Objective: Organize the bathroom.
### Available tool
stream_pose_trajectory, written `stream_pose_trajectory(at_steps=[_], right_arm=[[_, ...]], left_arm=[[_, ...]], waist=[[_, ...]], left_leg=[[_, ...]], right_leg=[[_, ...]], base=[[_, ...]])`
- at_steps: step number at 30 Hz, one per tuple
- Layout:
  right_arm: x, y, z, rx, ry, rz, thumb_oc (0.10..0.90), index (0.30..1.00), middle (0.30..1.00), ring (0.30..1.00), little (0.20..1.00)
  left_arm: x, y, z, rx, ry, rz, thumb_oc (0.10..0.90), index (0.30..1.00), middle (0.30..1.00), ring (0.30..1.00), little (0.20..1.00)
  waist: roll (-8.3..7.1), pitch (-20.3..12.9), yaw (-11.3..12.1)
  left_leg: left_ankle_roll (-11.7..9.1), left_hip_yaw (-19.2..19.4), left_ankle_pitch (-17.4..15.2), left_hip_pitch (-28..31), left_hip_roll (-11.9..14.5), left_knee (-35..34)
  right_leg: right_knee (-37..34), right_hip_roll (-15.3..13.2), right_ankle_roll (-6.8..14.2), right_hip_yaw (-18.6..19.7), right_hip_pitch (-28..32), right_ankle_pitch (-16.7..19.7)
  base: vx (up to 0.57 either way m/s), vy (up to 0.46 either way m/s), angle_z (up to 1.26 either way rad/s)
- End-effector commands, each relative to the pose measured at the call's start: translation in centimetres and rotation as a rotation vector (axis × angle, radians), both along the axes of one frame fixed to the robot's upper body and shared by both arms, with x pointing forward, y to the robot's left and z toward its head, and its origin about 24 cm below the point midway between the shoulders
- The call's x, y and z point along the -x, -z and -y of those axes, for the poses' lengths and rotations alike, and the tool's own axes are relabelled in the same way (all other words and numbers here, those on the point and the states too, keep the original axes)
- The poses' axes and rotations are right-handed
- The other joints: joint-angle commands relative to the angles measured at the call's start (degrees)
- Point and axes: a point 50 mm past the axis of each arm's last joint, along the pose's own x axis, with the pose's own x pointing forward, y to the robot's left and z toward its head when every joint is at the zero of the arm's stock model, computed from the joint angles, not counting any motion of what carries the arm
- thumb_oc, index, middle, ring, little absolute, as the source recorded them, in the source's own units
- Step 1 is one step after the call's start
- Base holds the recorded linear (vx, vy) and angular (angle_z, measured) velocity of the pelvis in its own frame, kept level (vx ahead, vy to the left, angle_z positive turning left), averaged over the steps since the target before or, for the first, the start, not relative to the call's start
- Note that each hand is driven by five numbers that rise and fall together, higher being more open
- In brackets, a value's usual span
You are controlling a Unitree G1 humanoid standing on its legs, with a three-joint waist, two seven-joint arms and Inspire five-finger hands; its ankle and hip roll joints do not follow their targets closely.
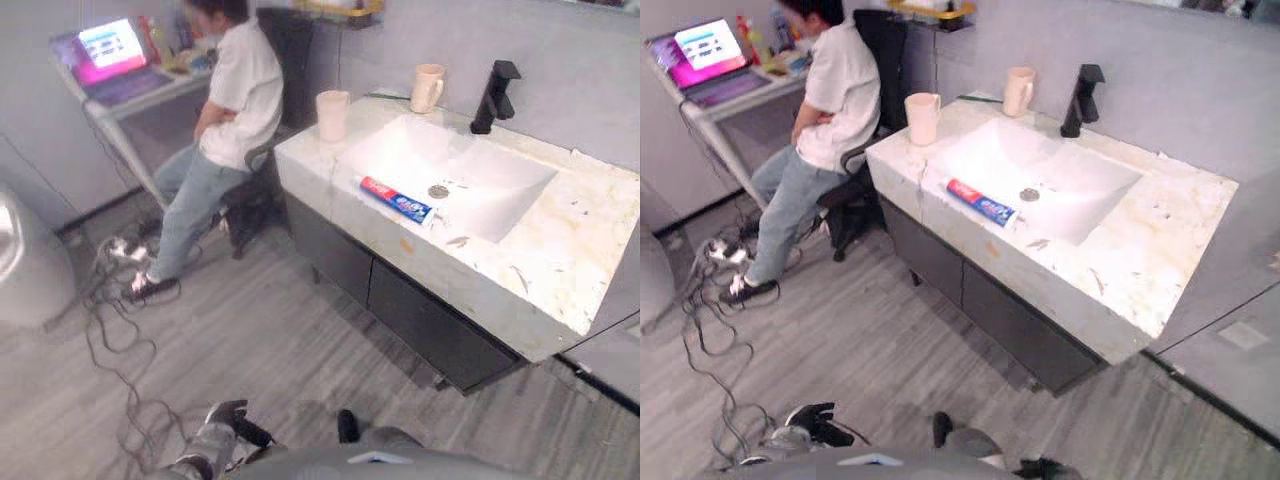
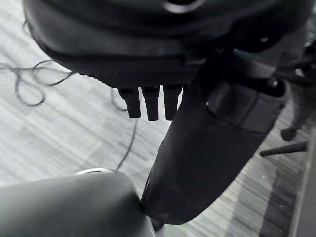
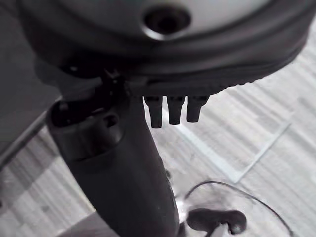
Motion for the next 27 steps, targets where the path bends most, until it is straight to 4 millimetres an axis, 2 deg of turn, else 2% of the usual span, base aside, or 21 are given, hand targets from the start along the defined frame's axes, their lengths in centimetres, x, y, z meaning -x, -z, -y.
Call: stream_pose_trajectory(at_steps=[1,3,4,6,7,9,12,13,15,16,19,22,24,25,27], right_arm=[[-1.4,-0.4,0.5,0.021,0.003,0.048,0.800,0.900,0.900,0.900,0.900],[-1.7,-0.4,0.6,0.029,0.022,0.060,0.800,0.900,0.900,0.900,0.900],[-1.9,-0.6,1.0,0.033,0.051,0.067,0.800,0.900,0.900,0.900,0.900],[-1.9,-0.6,1.3,0.035,0.072,0.070,0.800,0.900,0.900,0.900,0.900],[-1.7,-0.7,1.5,0.034,0.095,0.068,0.800,0.900,0.900,0.900,0.900],[-1.4,-0.7,1.8,0.033,0.097,0.065,0.800,0.900,0.900,0.900,0.900],[-1.3,-0.7,1.8,0.033,0.090,0.066,0.800,0.900,0.900,0.900,0.900],[-1.0,-0.7,2.0,0.038,0.100,0.067,0.800,0.900,0.900,0.900,0.900],[-0.3,-0.6,2.1,0.048,0.121,0.071,0.800,0.900,0.900,0.900,0.900],[-0.3,-0.6,2.1,0.048,0.121,0.071,0.800,0.900,0.900,0.900,0.900],[0.1,-0.3,1.3,0.029,0.139,0.089,0.800,0.900,0.900,0.900,0.900],[-0.1,-0.2,0.8,0.019,0.099,0.099,0.800,0.900,0.900,0.900,0.900],[-0.8,-0.2,0.1,-0.003,0.068,0.125,0.800,0.900,0.900,0.900,0.900],[-1.5,-0.2,-0.4,-0.013,0.023,0.147,0.800,0.900,0.900,0.900,0.900],[-2.0,-0.3,-0.7,-0.018,-0.010,0.168,0.800,0.900,0.900,0.900,0.900]], left_arm=[[-2.9,-1.5,-2.8,-0.107,0.014,0.103,0.800,0.900,0.900,0.900,0.900],[-2.7,-1.5,-2.9,-0.112,0.022,0.098,0.800,0.900,0.900,0.900,0.900],[-2.4,-1.4,-2.9,-0.119,0.051,0.084,0.800,0.900,0.900,0.900,0.900],[-2.2,-1.3,-3.0,-0.125,0.064,0.074,0.800,0.900,0.900,0.900,0.900],[-2.0,-1.3,-3.2,-0.129,0.087,0.072,0.800,0.900,0.900,0.900,0.900],[-2.0,-1.3,-3.3,-0.126,0.073,0.077,0.800,0.900,0.900,0.900,0.900],[-2.0,-1.3,-3.3,-0.124,0.066,0.076,0.800,0.900,0.900,0.900,0.900],[-2.0,-1.3,-3.3,-0.114,0.047,0.082,0.800,0.900,0.900,0.900,0.900],[-2.2,-1.3,-3.3,-0.100,0.052,0.072,0.800,0.900,0.900,0.900,0.900],[-2.2,-1.3,-3.3,-0.100,0.052,0.072,0.800,0.900,0.900,0.900,0.900],[-1.7,-1.1,-3.1,-0.093,0.085,0.039,0.800,0.900,0.900,0.900,0.900],[-1.3,-0.9,-3.0,-0.088,0.055,0.029,0.800,0.900,0.900,0.900,0.900],[-0.4,-0.7,-3.4,-0.097,0.005,0.020,0.800,0.900,0.900,0.900,0.900],[0.5,-0.6,-3.9,-0.101,-0.066,0.019,0.800,0.900,0.900,0.900,0.900],[1.1,-0.6,-4.3,-0.108,-0.108,0.034,0.800,0.900,0.900,0.900,0.900]], waist=[[-3.95,2.8,-0.7],[-3.79,3.0,-0.1],[-3.58,3.5,0.4],[-3.44,3.5,0.7],[-3.28,3.7,0.8],[-3.09,4.0,0.8],[-2.94,4.0,0.7],[-2.00,3.8,0.3],[-0.39,3.2,-0.9],[-0.39,3.2,-0.9],[0.70,1.8,-1.8],[0.78,1.6,-1.3],[0.05,1.5,0.6],[-0.65,1.6,2.5],[-1.43,1.5,4.2]], left_leg=[[5.5,-1.2,8.2,0.6,1.3,-14.2],[5.9,-5.0,8.9,1.3,1.7,-23.6],[5.2,-8.5,9.5,1.9,2.7,-30.0],[4.4,-11.2,11.1,2.1,3.6,-34.3],[3.2,-14.0,13.2,2.4,5.4,-37.5],[2.7,-16.4,13.5,3.7,6.4,-38.5],[2.6,-16.6,13.3,4.1,6.5,-38.7],[2.3,-16.6,12.4,5.7,6.5,-39.0],[2.3,-12.3,11.7,8.0,6.9,-40.9],[2.3,-12.3,11.7,8.0,6.9,-40.9],[3.4,-9.2,11.0,9.5,5.6,-43.5],[4.2,-7.6,10.3,9.9,4.7,-43.7],[5.0,-3.8,9.1,10.1,3.7,-43.1],[5.2,-0.7,8.5,10.4,3.4,-42.7],[5.2,1.1,8.2,10.2,3.1,-42.3]], right_leg=[[3.5,-1.8,6.1,1.5,-0.8,-5.1],[4.3,-1.1,6.4,4.1,-0.3,-6.3],[4.4,-0.8,6.8,6.3,0.6,-7.0],[4.1,-0.5,7.1,7.9,1.1,-7.2],[4.0,-0.4,7.6,9.7,1.9,-7.6],[4.3,-0.9,8.2,11.8,2.5,-8.0],[4.4,-1.0,8.3,12.0,2.4,-8.0],[5.2,-1.7,9.1,13.0,1.9,-8.3],[5.9,-3.6,10.5,12.1,0.8,-8.4],[5.9,-3.6,10.5,12.1,0.8,-8.4],[7.1,-6.1,12.3,10.2,-0.8,-8.1],[8.0,-7.3,12.9,8.2,-1.6,-8.0],[8.2,-9.3,13.6,1.9,-2.0,-7.8],[7.6,-10.7,14.0,-3.6,-1.7,-7.6],[5.3,-11.8,14.2,-6.8,-0.9,-6.4]], base=[[0.20,0.144,-1.33],[0.23,0.166,-1.33],[0.21,0.129,-1.36],[0.21,0.146,-1.13],[0.21,0.170,-0.72],[0.16,0.207,-0.57],[0.06,0.143,-0.88],[0.10,0.419,-0.86],[0.09,0.456,-1.03],[0.04,0.321,-1.06],[0.01,0.362,-1.09],[-0.04,0.212,-0.37],[-0.13,0.251,-0.75],[-0.13,0.152,-1.20],[-0.10,0.051,-1.27]])
